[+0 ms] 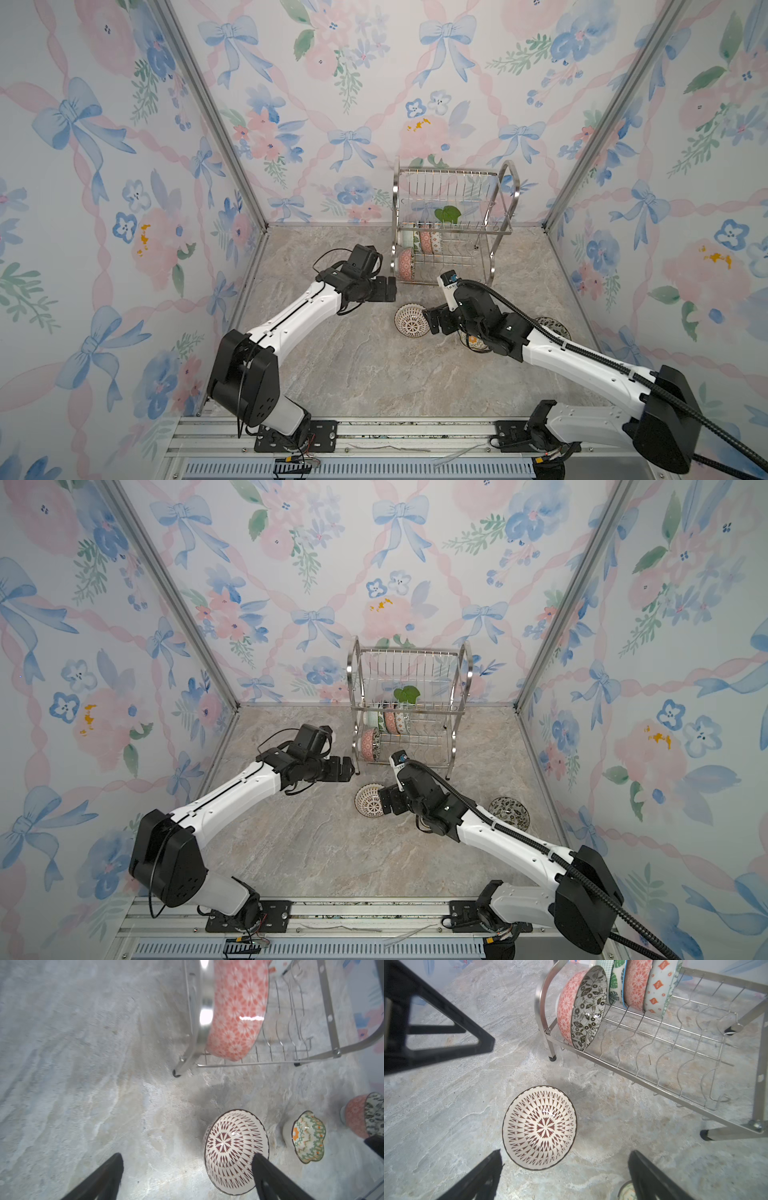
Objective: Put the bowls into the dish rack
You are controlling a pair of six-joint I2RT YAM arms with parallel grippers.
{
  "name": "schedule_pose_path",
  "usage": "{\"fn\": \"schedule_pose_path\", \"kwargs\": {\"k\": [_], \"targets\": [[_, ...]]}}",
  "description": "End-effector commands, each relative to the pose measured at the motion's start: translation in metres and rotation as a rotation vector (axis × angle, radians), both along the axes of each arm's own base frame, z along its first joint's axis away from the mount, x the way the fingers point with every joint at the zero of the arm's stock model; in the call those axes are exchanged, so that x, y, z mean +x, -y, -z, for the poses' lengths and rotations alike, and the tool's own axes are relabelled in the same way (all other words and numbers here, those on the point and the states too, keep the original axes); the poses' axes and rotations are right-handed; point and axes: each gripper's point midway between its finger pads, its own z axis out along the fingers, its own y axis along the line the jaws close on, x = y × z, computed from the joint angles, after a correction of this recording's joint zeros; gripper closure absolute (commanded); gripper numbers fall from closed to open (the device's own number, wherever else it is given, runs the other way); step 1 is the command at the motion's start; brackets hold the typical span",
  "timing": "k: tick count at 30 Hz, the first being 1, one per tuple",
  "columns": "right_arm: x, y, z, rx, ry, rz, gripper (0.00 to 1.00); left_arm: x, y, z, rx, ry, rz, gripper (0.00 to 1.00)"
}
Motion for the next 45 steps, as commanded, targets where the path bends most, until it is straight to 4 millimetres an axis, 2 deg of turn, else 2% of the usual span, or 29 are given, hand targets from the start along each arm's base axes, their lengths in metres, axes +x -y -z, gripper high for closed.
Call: {"fn": "schedule_pose_path", "kwargs": {"k": [1, 5, 11, 15, 16, 17, 24, 31, 39, 41, 45], "targets": [[-0.005, -0.016, 0.005, -0.068, -0.009, -0.035, 0.03, -0.013, -0.013, -0.003, -0.083, -0.019, -0.017, 0.02], [-0.007, -0.044, 0.02, -0.13, -0.022, -0.075, 0.03, -0.023, -0.03, -0.008, -0.235, -0.01, -0.063, 0.02], [-0.009, -0.084, 0.051, -0.205, -0.075, -0.128, 0.02, -0.035, -0.037, -0.003, -0.434, -0.006, -0.086, 0.02], [-0.011, -0.102, 0.076, -0.281, -0.109, -0.155, 0.13, -0.038, -0.043, -0.015, -0.479, 0.036, -0.104, 0.02], [-0.012, -0.105, 0.081, -0.298, -0.115, -0.161, 0.16, -0.043, -0.047, -0.006, -0.479, 0.02, -0.116, 0.02], [-0.013, -0.107, 0.085, -0.31, -0.12, -0.162, 0.19, -0.044, -0.049, -0.007, -0.486, 0.024, -0.122, 0.02], [-0.013, -0.107, 0.11, -0.38, -0.149, -0.136, 0.37, -0.049, -0.06, -0.002, -0.511, 0.016, -0.137, 0.02], [-0.014, -0.105, 0.121, -0.41, -0.152, -0.13, 0.51, -0.05, -0.06, 0.001, -0.527, 0.007, -0.14, 0.02], [-0.014, -0.106, 0.122, -0.417, -0.145, -0.143, 0.73, -0.051, -0.059, 0.001, -0.532, 0.003, -0.145, 0.02], [-0.015, -0.108, 0.121, -0.41, -0.143, -0.155, 0.84, -0.051, -0.059, 0.001, -0.533, 0.001, -0.144, 0.02], [-0.018, -0.111, 0.107, -0.364, -0.126, -0.175, 0.97, -0.05, -0.054, -0.001, -0.533, -0.002, -0.133, 0.02]]}}
